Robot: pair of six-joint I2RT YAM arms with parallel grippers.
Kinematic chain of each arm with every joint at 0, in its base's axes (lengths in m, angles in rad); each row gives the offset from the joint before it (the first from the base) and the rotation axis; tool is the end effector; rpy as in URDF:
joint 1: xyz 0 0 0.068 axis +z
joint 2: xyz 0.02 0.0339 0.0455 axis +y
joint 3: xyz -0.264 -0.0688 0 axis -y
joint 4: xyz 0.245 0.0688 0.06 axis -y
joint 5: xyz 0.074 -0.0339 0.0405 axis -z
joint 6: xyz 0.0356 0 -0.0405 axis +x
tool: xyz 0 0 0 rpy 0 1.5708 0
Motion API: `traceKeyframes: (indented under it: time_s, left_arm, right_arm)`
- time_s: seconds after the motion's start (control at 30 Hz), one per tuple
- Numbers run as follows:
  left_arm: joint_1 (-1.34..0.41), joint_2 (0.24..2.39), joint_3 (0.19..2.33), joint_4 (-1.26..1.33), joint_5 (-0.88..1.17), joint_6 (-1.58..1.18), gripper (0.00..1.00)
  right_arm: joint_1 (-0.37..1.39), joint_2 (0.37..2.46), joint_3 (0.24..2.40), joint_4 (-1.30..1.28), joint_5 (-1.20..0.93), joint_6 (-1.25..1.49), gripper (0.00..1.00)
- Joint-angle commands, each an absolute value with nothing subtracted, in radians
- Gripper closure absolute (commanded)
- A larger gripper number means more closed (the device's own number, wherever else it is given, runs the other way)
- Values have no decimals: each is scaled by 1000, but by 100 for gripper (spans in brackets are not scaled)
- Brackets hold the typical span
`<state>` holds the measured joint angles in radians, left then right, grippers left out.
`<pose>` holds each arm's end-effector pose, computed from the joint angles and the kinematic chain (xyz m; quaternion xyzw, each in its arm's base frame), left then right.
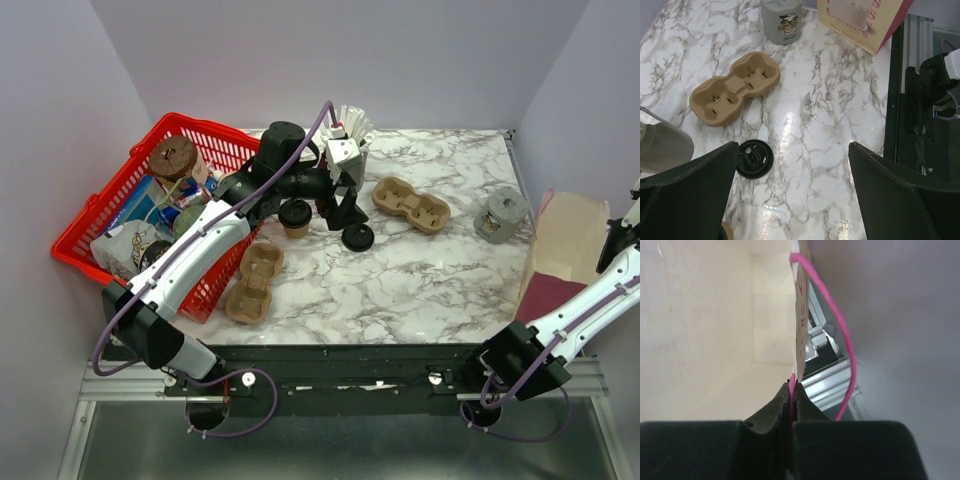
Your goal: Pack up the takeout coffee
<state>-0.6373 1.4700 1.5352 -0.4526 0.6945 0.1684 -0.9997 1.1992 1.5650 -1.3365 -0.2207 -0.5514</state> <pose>0.2499 -0.2134 0.4137 0.4806 0.6436 -0.3966 0.4445 0.1108 -0.1581 0.4134 0.1793 0.9330 -0.1305 0.2834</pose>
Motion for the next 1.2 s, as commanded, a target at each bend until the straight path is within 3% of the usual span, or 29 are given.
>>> traceKeyframes:
  time_s: [0.0,0.1,0.4,0.6,0.77,1.0,1.17]
  left_arm:
    - [-641,1497,1586,-479,726,181,2]
    - [-641,1508,1600,-509,721,195,2]
    - [-641,1531,1646,-583,713,236,2]
    - [-643,1545,1681,-719,628,276,2]
    - [-643,1452,1551,-770,548,339,2]
    - [-643,1416,1477,-747,545,325,1]
    - [-643,1430,1471,-739,543,330,2]
  right_arm:
    - [-979,1126,1575,-1378,-360,-684,95]
    - [-959,1059,1534,-1355,-446,-778,99]
    - [-870,979,1493,-1420,-714,-1116,99]
    - [-724,974,1482,-1424,-697,-1278,99]
    - [-695,957,1465,-1473,-715,-1455,99]
    - [-677,976,1467,-1444,-775,-1462,99]
    - [-568,1018,1440,-1298,-762,-1361,99]
